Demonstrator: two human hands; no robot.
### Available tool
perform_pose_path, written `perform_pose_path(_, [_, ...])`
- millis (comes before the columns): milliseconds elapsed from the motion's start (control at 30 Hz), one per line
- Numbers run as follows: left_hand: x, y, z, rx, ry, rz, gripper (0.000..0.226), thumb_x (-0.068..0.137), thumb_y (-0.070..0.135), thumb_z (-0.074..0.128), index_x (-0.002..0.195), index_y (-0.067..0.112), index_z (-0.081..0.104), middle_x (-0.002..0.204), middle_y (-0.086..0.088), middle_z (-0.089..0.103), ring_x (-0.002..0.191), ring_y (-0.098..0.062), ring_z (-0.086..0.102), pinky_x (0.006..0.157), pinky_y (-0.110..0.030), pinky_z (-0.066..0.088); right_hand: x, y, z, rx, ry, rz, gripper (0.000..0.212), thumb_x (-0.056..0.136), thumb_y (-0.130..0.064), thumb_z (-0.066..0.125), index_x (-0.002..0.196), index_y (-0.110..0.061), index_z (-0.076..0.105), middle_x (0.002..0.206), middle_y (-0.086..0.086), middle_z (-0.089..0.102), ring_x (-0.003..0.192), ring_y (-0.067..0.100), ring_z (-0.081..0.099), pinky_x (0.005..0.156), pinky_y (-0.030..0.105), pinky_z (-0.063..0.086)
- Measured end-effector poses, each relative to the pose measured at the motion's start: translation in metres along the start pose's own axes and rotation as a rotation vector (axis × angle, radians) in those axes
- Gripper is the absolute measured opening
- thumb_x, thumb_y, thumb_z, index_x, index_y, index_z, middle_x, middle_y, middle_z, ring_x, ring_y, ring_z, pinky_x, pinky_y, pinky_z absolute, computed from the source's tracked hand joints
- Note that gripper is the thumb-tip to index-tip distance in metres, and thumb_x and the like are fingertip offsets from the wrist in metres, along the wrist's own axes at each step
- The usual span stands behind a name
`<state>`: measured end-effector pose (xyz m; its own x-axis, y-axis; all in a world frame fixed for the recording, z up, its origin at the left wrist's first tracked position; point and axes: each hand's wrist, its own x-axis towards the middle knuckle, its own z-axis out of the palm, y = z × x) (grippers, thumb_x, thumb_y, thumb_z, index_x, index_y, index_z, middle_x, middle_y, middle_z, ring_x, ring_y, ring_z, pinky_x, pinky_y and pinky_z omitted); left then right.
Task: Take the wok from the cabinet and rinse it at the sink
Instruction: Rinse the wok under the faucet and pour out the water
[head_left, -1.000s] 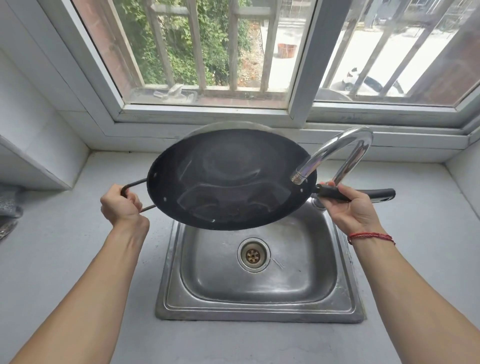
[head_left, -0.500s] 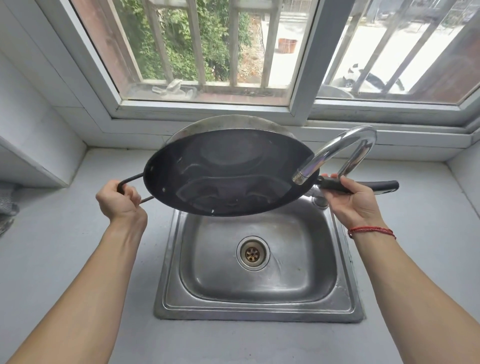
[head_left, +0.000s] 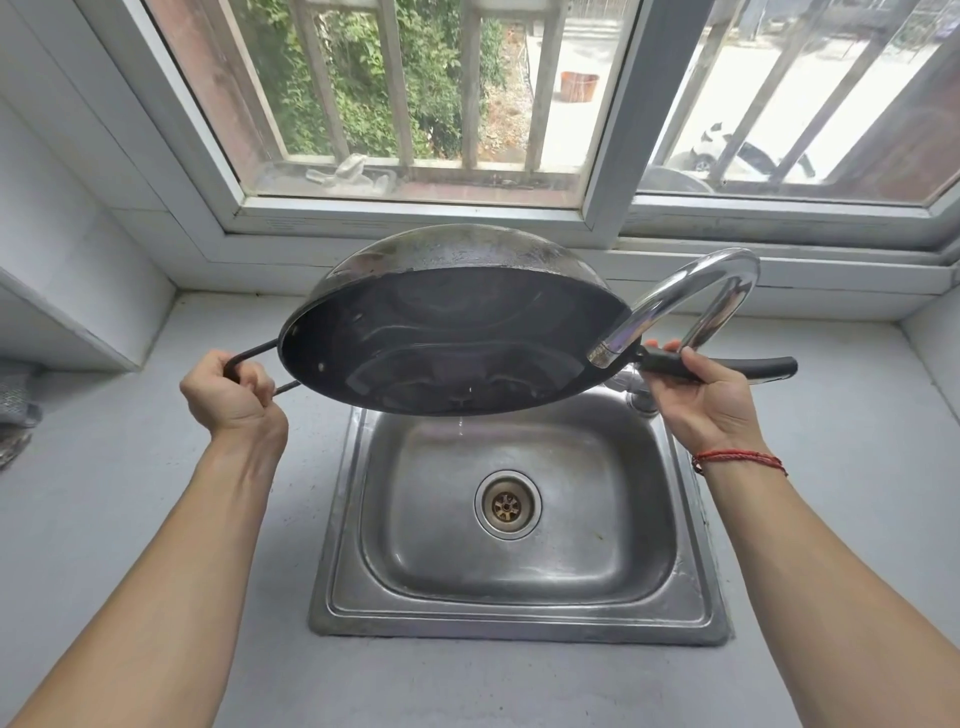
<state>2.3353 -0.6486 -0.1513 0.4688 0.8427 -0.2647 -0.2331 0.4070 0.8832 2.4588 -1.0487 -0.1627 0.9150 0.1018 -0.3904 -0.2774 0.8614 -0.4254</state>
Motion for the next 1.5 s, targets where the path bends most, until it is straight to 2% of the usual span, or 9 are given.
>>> perform_pose_path(300, [-0.002, 0.001, -0.001, 0.012, -0.004, 0.009, 0.044, 0.078, 0.0, 0.03, 0.04, 0.022, 0.025, 0.038, 0.003, 0.02, 0.043, -0.017, 0.014, 0.052, -0.03, 0.014, 0.0, 0.002, -0.002, -0.012, -0.004, 0.008, 0.082, 0.015, 0.013, 0.09, 0.087, -0.001, 0.054, 0.076, 0.012, 0.062, 0.073, 0.029, 0.072, 0.096, 0.051, 0.048])
perform_pose_path(433, [-0.003, 0.0, -0.003, 0.017, -0.001, 0.007, 0.042, 0.076, 0.0, 0.031, 0.041, 0.022, 0.024, 0.039, 0.002, 0.02, 0.044, -0.017, 0.014, 0.054, -0.032, 0.013, -0.003, 0.002, -0.003, -0.041, -0.003, 0.037, 0.062, 0.037, 0.013, 0.084, 0.089, -0.001, 0.053, 0.078, 0.012, 0.063, 0.085, 0.03, 0.069, 0.087, 0.051, 0.052])
perform_pose_path(567, [-0.003, -0.003, -0.007, 0.027, 0.016, 0.003, 0.038, 0.075, 0.001, 0.032, 0.044, 0.021, 0.023, 0.039, 0.002, 0.019, 0.046, -0.018, 0.012, 0.053, -0.033, 0.012, -0.001, 0.004, -0.006, -0.063, 0.025, 0.022, 0.086, 0.014, 0.011, 0.091, 0.091, -0.001, 0.054, 0.079, 0.012, 0.063, 0.091, 0.03, 0.068, 0.096, 0.051, 0.049])
perform_pose_path(867, [-0.011, -0.009, -0.022, 0.063, 0.087, -0.028, 0.032, 0.075, 0.002, 0.034, 0.052, 0.019, 0.02, 0.041, 0.003, 0.019, 0.045, -0.016, 0.013, 0.053, -0.029, 0.015, -0.004, 0.012, -0.016, -0.057, 0.062, 0.05, 0.091, 0.012, 0.012, 0.09, 0.094, 0.0, 0.053, 0.08, 0.014, 0.064, 0.101, 0.03, 0.061, 0.088, 0.051, 0.053])
perform_pose_path(933, [-0.014, -0.008, -0.024, 0.077, 0.103, -0.029, 0.032, 0.075, 0.003, 0.036, 0.051, 0.018, 0.021, 0.041, 0.002, 0.02, 0.046, -0.017, 0.014, 0.051, -0.03, 0.015, -0.005, 0.014, -0.016, -0.074, 0.072, 0.054, 0.079, 0.026, 0.014, 0.089, 0.096, 0.001, 0.054, 0.081, 0.013, 0.065, 0.101, 0.03, 0.062, 0.094, 0.052, 0.05])
perform_pose_path(1067, [-0.022, -0.004, -0.028, 0.119, 0.154, -0.043, 0.031, 0.073, 0.005, 0.039, 0.05, 0.017, 0.022, 0.041, 0.003, 0.021, 0.046, -0.016, 0.015, 0.049, -0.031, 0.013, -0.011, 0.017, -0.018, -0.2, 0.138, 0.087, 0.009, 0.089, 0.009, 0.054, 0.094, 0.002, 0.055, 0.088, 0.013, 0.061, 0.103, 0.029, 0.06, 0.101, 0.052, 0.047])
perform_pose_path(1167, [-0.027, -0.002, -0.033, 0.145, 0.187, -0.077, 0.031, 0.075, 0.01, 0.043, 0.053, 0.017, 0.023, 0.041, 0.003, 0.023, 0.046, -0.016, 0.017, 0.047, -0.03, 0.014, -0.014, 0.02, -0.02, -0.234, 0.149, 0.086, 0.008, 0.09, 0.007, 0.053, 0.095, 0.001, 0.056, 0.094, 0.016, 0.062, 0.105, 0.031, 0.062, 0.095, 0.052, 0.051])
perform_pose_path(1300, [-0.031, 0.003, -0.037, 0.18, 0.198, -0.106, 0.029, 0.078, 0.02, 0.05, 0.056, 0.019, 0.031, 0.043, 0.006, 0.032, 0.044, -0.014, 0.023, 0.046, -0.027, 0.018, -0.027, 0.023, -0.014, -0.268, 0.143, 0.081, 0.034, 0.059, 0.008, 0.074, 0.087, 0.0, 0.058, 0.082, 0.014, 0.067, 0.091, 0.027, 0.067, 0.086, 0.049, 0.057])
perform_pose_path(1500, [-0.041, 0.012, -0.046, 0.253, 0.158, -0.105, 0.02, 0.077, 0.021, 0.054, 0.06, 0.018, 0.043, 0.052, 0.006, 0.046, 0.044, -0.01, 0.029, 0.044, -0.025, 0.019, -0.039, 0.025, -0.017, -0.341, 0.248, 0.089, 0.003, 0.095, 0.0, 0.055, 0.097, -0.002, 0.056, 0.097, 0.014, 0.061, 0.102, 0.025, 0.063, 0.096, 0.053, 0.049])
